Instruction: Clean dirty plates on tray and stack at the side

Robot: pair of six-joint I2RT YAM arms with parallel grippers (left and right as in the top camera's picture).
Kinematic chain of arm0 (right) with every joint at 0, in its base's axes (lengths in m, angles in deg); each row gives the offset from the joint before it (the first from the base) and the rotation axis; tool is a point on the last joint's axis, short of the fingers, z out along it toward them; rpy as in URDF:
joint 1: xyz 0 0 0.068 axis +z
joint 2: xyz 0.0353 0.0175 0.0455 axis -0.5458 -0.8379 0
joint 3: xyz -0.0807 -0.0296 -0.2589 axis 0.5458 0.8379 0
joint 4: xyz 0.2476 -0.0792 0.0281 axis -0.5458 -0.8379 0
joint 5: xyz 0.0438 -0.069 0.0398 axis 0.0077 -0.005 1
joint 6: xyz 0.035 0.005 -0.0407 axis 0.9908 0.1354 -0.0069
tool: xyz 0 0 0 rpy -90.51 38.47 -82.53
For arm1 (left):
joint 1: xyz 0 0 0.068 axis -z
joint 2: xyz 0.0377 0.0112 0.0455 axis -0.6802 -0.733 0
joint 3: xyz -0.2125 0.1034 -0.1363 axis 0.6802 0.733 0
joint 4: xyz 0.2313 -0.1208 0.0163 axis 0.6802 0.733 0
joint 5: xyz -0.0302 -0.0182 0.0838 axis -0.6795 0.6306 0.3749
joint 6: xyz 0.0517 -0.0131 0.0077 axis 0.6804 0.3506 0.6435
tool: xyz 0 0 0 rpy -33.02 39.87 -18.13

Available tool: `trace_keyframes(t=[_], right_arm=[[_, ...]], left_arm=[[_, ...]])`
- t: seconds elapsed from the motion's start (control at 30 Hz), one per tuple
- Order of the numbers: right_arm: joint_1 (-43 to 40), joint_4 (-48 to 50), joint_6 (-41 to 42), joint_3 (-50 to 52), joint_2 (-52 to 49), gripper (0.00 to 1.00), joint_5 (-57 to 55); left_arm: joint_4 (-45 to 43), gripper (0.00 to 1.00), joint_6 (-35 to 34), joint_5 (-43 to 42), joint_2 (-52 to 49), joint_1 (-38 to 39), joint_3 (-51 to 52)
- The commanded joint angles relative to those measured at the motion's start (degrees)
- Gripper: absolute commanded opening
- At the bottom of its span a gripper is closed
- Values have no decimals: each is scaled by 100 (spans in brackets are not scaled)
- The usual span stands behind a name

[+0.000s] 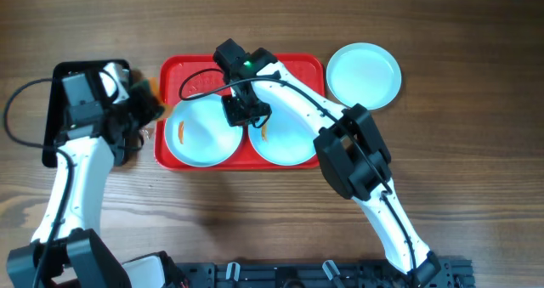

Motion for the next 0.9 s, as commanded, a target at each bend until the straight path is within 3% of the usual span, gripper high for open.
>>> trace_keyframes(t=[0.0,0.37,0.6,0.87], right_arm=[[28,-109,-173,-96,-90,4,-166],[28,-129,-162,-96,-90,4,-166],[28,-52,-92,-96,-90,4,-166],[28,-11,-35,-96,-90,4,-166]], left_arm=[[20,4,286,-48,-61,387,48],[197,4,262,-52,-918,811,48],[225,4,267,-680,-1554,815,48],[212,4,404,-713,-1792,1049,48]])
